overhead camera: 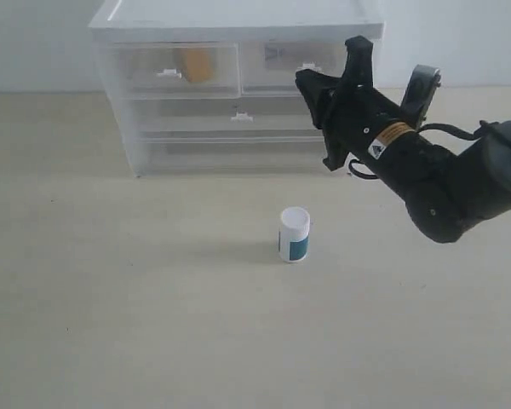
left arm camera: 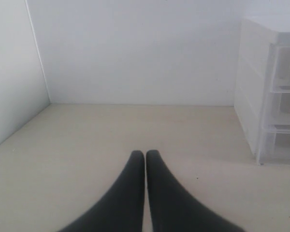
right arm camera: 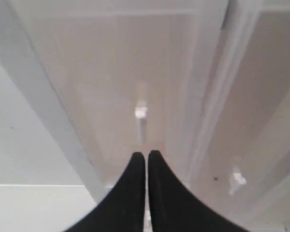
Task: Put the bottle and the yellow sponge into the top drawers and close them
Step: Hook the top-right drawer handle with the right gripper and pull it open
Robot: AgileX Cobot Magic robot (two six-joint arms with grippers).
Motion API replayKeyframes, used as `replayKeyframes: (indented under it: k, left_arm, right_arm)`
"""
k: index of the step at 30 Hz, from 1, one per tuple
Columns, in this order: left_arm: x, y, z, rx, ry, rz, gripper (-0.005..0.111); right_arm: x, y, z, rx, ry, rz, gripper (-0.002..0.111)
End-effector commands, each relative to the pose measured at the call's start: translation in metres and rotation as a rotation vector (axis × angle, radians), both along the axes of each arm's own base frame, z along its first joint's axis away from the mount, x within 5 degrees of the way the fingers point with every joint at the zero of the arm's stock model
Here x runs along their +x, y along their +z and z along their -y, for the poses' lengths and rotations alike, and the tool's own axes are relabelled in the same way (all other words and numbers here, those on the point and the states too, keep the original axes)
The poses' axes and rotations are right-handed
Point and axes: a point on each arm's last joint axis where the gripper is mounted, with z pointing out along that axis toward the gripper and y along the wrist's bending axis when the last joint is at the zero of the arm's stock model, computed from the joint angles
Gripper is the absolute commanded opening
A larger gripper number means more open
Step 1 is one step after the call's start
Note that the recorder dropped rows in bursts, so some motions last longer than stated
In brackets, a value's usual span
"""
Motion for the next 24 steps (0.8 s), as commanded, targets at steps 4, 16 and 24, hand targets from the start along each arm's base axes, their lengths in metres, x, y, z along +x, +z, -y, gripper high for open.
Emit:
replayKeyframes:
  k: [4, 16, 24]
  left_arm:
    - [0.000, 0.000, 0.000, 0.000, -0.002, 0.003, 0.004]
    - [0.000, 0.000, 0.000, 0.000, -0.002, 0.003, 0.004]
    - [0.000, 0.000, 0.000, 0.000, -0.002, 0.003, 0.004]
  right_arm:
    - [-0.038, -0.014, 0.011, -0.139, 0.040, -0.030, 0.000]
    - [-0.024, 0.018, 0.005, -0.262, 0.052, -0.001, 0.019]
    - [-0.005, 0.033, -0.001, -0.239, 0.038, -0.014, 0.048]
